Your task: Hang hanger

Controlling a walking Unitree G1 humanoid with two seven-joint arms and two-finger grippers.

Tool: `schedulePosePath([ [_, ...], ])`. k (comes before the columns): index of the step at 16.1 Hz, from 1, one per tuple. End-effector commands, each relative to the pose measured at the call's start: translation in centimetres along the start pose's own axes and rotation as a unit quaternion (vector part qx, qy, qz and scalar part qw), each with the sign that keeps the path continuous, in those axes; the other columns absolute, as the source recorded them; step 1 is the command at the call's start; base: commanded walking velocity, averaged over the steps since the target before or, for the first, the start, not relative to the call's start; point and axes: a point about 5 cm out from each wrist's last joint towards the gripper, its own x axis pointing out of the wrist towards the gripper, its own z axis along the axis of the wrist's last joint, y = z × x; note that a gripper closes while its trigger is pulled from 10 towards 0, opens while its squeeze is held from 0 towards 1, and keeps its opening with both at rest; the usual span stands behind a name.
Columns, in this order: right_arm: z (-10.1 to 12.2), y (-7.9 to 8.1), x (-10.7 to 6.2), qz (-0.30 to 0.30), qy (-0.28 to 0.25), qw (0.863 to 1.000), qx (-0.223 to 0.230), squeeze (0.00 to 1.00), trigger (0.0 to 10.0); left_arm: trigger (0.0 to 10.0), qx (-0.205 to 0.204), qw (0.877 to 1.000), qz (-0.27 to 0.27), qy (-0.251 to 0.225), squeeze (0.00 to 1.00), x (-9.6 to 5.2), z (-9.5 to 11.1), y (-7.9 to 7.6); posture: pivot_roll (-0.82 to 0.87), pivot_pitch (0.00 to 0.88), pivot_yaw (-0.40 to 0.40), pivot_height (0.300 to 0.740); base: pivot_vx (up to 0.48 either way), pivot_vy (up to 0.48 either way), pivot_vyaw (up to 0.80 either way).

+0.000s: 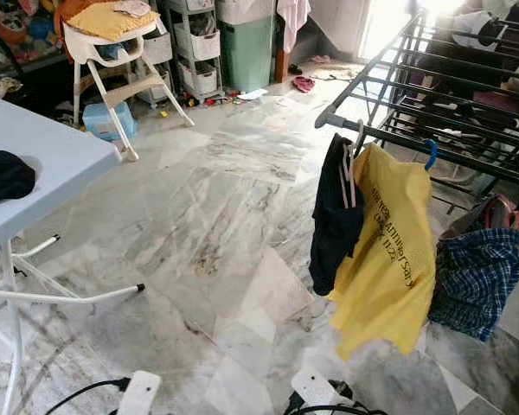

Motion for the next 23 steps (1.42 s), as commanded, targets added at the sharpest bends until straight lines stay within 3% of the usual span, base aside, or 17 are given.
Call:
schedulePosePath([
  [1,-0.1,0.0,0.0,-0.007,0.003,0.998,0.067,0.0,10.0,10.0,-0.016,1.0,-0.005,0.01,0.0,0.0,-0.3,-0.4,-0.06,0.0,-0.026,0.74,0.0,0.0,0.0],
  [2,0.1,-0.2,0.1,-0.011,-0.001,0.995,0.104,0.0,10.0,10.0,-0.022,1.0,-0.006,0.004,0.0,0.1,0.2,-0.4,-0.06,0.0,-0.022,0.74,0.0,0.0,0.0],
  [3,0.9,-0.5,0.2,-0.026,-0.018,0.983,0.18,0.0,10.0,10.0,-0.042,0.999,-0.01,-0.01,0.0,0.3,1.5,-0.6,-0.06,0.0,-0.016,0.74,0.0,0.0,0.0],
  [4,1.4,-0.5,0.3,-0.031,-0.028,0.975,0.22,0.0,10.0,10.0,-0.054,0.998,-0.012,-0.02,0.0,0.4,2.4,-0.8,-0.06,0.0,-0.016,0.74,0.0,0.0,0.0],
  [6,1.7,-0.4,0.3,-0.032,-0.033,0.97,0.238,0.0,10.0,10.0,-0.056,0.998,-0.013,-0.024,0.0,0.5,3.1,-0.9,-0.07,0.0,0.002,0.74,0.0,0.0,0.0],
  [7,2.6,-0.3,0.5,-0.035,-0.041,0.959,0.279,0.0,10.0,10.0,-0.077,0.997,-0.011,-0.026,0.0,0.5,3.2,-0.8,-0.08,0.0,0.011,0.74,0.0,0.0,0.0],
  [9,2.9,-0.4,0.5,-0.043,-0.047,0.945,0.32,0.0,10.0,10.0,-0.112,0.993,0.007,-0.027,0.0,0.3,2.7,2.1,-0.09,0.0,0.022,0.74,0.0,0.0,0.0],
  [12,3.1,-0.6,0.5,-0.05,-0.045,0.942,0.329,0.0,10.0,10.0,-0.091,0.996,0.006,-0.025,0.0,0.3,2.8,2.3,-0.09,0.0,0.032,0.74,0.0,0.0,0.0],
  [15,3.1,-0.8,0.5,-0.057,-0.045,0.936,0.344,0.0,10.0,10.0,-0.099,0.995,0.01,-0.019,0.0,0.2,2.5,2.9,-0.09,0.0,0.037,0.74,0.0,0.0,0.0],
  [17,3.1,-0.9,0.5,-0.061,-0.044,0.934,0.35,0.0,10.0,10.0,-0.125,0.992,0.018,-0.013,0.0,0.1,1.8,3.1,-0.09,0.0,0.037,0.74,0.0,0.0,0.0],
  [23,3.3,-1.3,0.5,-0.074,-0.047,0.928,0.363,0.0,10.0,10.0,-0.125,0.992,0.017,-0.014,0.0,0.2,1.8,2.4,-0.1,0.0,0.053,0.74,0.0,0.0,0.0],
])
